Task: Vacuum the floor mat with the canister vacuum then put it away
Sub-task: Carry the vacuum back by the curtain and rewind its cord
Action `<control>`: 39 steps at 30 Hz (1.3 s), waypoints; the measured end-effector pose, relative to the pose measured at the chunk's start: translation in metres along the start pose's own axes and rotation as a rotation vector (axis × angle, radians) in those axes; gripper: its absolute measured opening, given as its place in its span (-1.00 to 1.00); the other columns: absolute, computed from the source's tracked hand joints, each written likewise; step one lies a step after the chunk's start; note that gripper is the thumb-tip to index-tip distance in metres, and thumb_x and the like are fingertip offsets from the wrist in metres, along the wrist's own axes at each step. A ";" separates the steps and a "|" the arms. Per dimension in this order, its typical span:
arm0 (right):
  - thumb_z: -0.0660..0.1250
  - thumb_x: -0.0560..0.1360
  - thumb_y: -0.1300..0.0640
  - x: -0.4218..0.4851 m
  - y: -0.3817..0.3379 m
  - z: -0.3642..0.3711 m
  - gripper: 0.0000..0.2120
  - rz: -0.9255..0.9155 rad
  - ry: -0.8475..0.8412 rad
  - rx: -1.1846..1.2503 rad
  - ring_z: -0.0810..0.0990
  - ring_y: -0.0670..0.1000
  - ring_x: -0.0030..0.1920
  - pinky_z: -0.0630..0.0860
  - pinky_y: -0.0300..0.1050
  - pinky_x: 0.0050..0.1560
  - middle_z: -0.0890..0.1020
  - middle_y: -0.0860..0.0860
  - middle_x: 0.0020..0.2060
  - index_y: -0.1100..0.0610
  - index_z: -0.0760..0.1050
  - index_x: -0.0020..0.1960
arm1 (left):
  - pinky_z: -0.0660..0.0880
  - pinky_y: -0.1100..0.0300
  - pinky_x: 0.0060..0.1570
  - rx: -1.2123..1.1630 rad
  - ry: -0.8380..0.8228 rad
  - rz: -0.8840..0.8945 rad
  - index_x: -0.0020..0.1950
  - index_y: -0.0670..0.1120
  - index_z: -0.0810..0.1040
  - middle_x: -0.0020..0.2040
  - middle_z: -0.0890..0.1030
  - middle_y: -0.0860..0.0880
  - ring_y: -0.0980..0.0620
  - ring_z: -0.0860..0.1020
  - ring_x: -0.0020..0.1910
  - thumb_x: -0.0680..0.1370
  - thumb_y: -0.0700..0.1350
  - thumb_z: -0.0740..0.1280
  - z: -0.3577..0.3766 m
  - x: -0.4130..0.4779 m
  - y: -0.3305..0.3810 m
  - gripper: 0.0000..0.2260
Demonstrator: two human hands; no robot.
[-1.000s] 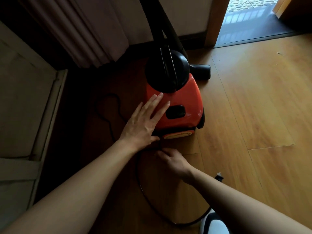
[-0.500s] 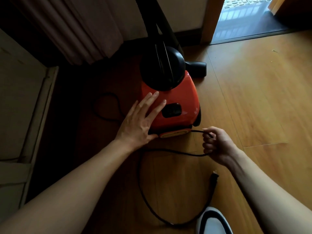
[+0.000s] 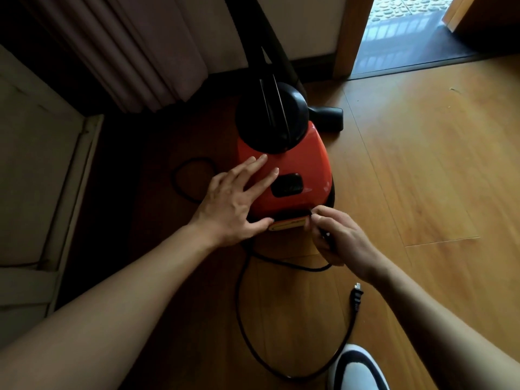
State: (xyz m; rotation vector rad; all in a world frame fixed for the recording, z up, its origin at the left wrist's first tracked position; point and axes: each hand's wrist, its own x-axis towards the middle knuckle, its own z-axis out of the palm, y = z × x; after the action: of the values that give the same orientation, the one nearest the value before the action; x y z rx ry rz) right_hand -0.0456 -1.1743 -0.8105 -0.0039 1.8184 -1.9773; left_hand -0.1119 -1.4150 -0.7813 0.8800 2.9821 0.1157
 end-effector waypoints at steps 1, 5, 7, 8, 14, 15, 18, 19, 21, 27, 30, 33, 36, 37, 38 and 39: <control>0.14 0.69 0.12 0.003 0.003 0.010 -0.73 -0.042 0.037 -0.064 0.32 -0.04 -0.49 0.23 -0.22 -0.53 0.40 -0.01 -0.43 0.25 0.46 -0.08 | 0.17 -0.11 0.48 -0.012 0.000 -0.015 0.61 0.15 0.05 0.63 -0.05 0.05 0.03 -0.03 0.60 0.45 0.37 0.17 -0.002 0.000 0.001 -0.22; 0.16 0.70 0.07 0.012 0.018 0.060 -0.80 -0.150 0.083 -0.382 0.54 -0.01 -0.28 0.46 -0.08 -0.28 0.60 -0.03 -0.20 0.14 0.50 0.04 | 0.11 -0.05 0.46 -0.081 -0.010 -0.038 0.60 0.18 0.07 0.62 -0.03 0.08 0.07 -0.02 0.58 0.50 0.33 0.04 -0.006 0.002 0.004 -0.33; 0.14 0.70 0.02 0.016 0.026 0.086 -0.83 -0.121 0.085 -0.452 0.60 -0.04 -0.23 0.52 0.00 -0.21 0.64 -0.02 -0.14 0.05 0.48 0.11 | 0.10 -0.04 0.47 -0.077 -0.018 -0.034 0.60 0.19 0.06 0.62 -0.03 0.09 0.08 -0.02 0.59 0.53 0.31 0.00 -0.006 0.002 0.002 -0.36; 0.13 0.70 0.00 0.020 0.030 0.096 -0.82 -0.105 0.107 -0.458 0.63 -0.02 -0.18 0.56 0.04 -0.16 0.66 -0.01 -0.09 0.02 0.47 0.18 | 0.09 -0.04 0.48 -0.073 -0.020 -0.033 0.60 0.20 0.05 0.63 -0.04 0.09 0.08 -0.03 0.59 0.54 0.30 0.01 -0.006 0.002 0.002 -0.38; 0.11 0.72 -0.02 0.044 0.057 0.126 -0.70 0.206 0.127 -0.058 0.65 -0.04 -0.19 0.54 -0.22 -0.26 0.65 -0.07 -0.14 0.12 0.55 0.18 | 0.07 -0.04 0.49 -0.030 -0.057 -0.012 0.61 0.19 -0.06 0.63 -0.14 0.07 0.06 -0.11 0.60 0.52 0.28 0.23 -0.002 0.001 0.000 -0.25; 0.11 0.72 -0.03 0.045 0.064 0.126 -0.66 0.328 0.118 0.125 0.55 -0.06 -0.38 0.42 -0.23 -0.43 0.58 -0.05 -0.31 0.18 0.55 0.07 | 0.06 -0.05 0.51 -0.013 -0.064 -0.006 0.61 0.18 -0.09 0.62 -0.16 0.06 0.06 -0.12 0.60 0.50 0.28 0.27 0.000 0.000 -0.001 -0.20; 0.17 0.69 -0.05 0.046 0.077 0.106 -0.66 0.509 0.179 0.379 0.29 -0.10 -0.58 0.18 -0.26 -0.60 0.39 -0.02 -0.47 0.20 0.47 -0.07 | -0.06 -0.13 0.55 0.028 -0.097 0.000 0.61 0.17 -0.19 0.61 -0.25 0.06 0.06 -0.21 0.60 0.45 0.25 0.38 0.004 -0.002 -0.003 -0.06; 0.20 0.68 -0.04 0.045 0.079 0.093 -0.68 0.534 0.210 0.394 0.27 -0.11 -0.59 0.16 -0.27 -0.60 0.38 -0.03 -0.49 0.19 0.47 -0.07 | -0.09 -0.16 0.55 0.032 -0.105 -0.004 0.60 0.16 -0.22 0.61 -0.27 0.06 0.07 -0.24 0.59 0.44 0.24 0.40 0.006 -0.002 -0.002 -0.03; 0.27 0.66 0.00 0.040 0.079 0.063 -0.74 0.558 0.288 0.390 0.25 -0.11 -0.60 0.15 -0.27 -0.61 0.37 -0.05 -0.52 0.19 0.50 -0.05 | -0.11 -0.19 0.55 0.034 -0.108 -0.006 0.60 0.15 -0.25 0.61 -0.30 0.06 0.07 -0.28 0.58 0.42 0.25 0.43 0.009 -0.002 -0.002 0.03; 0.37 0.60 0.16 0.027 0.068 -0.004 -0.86 0.456 0.470 0.239 0.27 -0.13 -0.58 0.18 -0.30 -0.62 0.39 0.00 -0.45 0.24 0.60 0.00 | -0.10 -0.21 0.55 0.019 -0.101 -0.011 0.60 0.14 -0.26 0.61 -0.31 0.04 0.05 -0.31 0.58 0.38 0.35 0.41 0.011 -0.001 0.000 0.06; 0.37 0.60 0.18 0.026 0.056 -0.016 -0.83 0.523 0.382 0.086 0.25 -0.11 -0.54 0.17 -0.26 -0.58 0.39 -0.01 -0.44 0.31 0.61 0.00 | -0.09 -0.20 0.55 0.015 -0.096 -0.016 0.60 0.13 -0.25 0.61 -0.30 0.04 0.05 -0.31 0.58 0.38 0.35 0.40 0.011 -0.001 0.002 0.06; 0.36 0.60 0.13 0.030 0.042 -0.028 -0.78 0.555 0.371 -0.086 0.23 -0.10 -0.52 0.16 -0.21 -0.52 0.34 -0.05 -0.47 0.32 0.61 -0.03 | -0.10 -0.17 0.56 0.017 -0.113 -0.023 0.60 0.15 -0.26 0.60 -0.32 0.05 0.06 -0.32 0.57 0.38 0.35 0.41 0.008 -0.001 0.002 0.06; 0.35 0.61 0.05 0.028 0.031 -0.034 -0.75 0.567 0.375 -0.109 0.22 -0.10 -0.51 0.16 -0.20 -0.49 0.33 -0.06 -0.48 0.20 0.53 -0.16 | -0.11 -0.15 0.57 0.016 -0.120 -0.031 0.60 0.16 -0.26 0.60 -0.34 0.06 0.07 -0.33 0.57 0.38 0.34 0.41 0.006 0.000 0.003 0.06; 0.34 0.60 0.04 0.024 0.027 -0.035 -0.75 0.562 0.382 -0.087 0.22 -0.09 -0.50 0.17 -0.19 -0.47 0.32 -0.06 -0.48 0.15 0.49 -0.19 | -0.11 -0.14 0.57 0.019 -0.117 -0.030 0.60 0.15 -0.26 0.59 -0.34 0.07 0.07 -0.33 0.57 0.38 0.34 0.42 0.006 0.000 0.003 0.06; 0.34 0.60 0.04 0.020 0.024 -0.036 -0.74 0.544 0.394 -0.063 0.22 -0.08 -0.49 0.18 -0.18 -0.45 0.32 -0.06 -0.49 0.12 0.47 -0.23 | -0.11 -0.13 0.57 0.019 -0.113 -0.029 0.60 0.15 -0.26 0.60 -0.34 0.07 0.07 -0.33 0.57 0.38 0.33 0.42 0.005 0.000 0.003 0.06; 0.35 0.59 0.04 0.016 0.020 -0.036 -0.72 0.515 0.413 -0.032 0.22 -0.08 -0.49 0.18 -0.17 -0.44 0.32 -0.06 -0.49 0.10 0.45 -0.26 | -0.11 -0.12 0.57 0.016 -0.112 -0.028 0.60 0.15 -0.26 0.60 -0.34 0.07 0.07 -0.32 0.57 0.38 0.33 0.43 0.005 -0.001 0.003 0.06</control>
State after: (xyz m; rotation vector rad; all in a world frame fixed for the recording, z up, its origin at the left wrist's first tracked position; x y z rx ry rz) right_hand -0.0645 -1.1461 -0.8385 0.8322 1.8439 -1.6544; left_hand -0.1094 -1.4122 -0.7855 0.8177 2.8941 0.0406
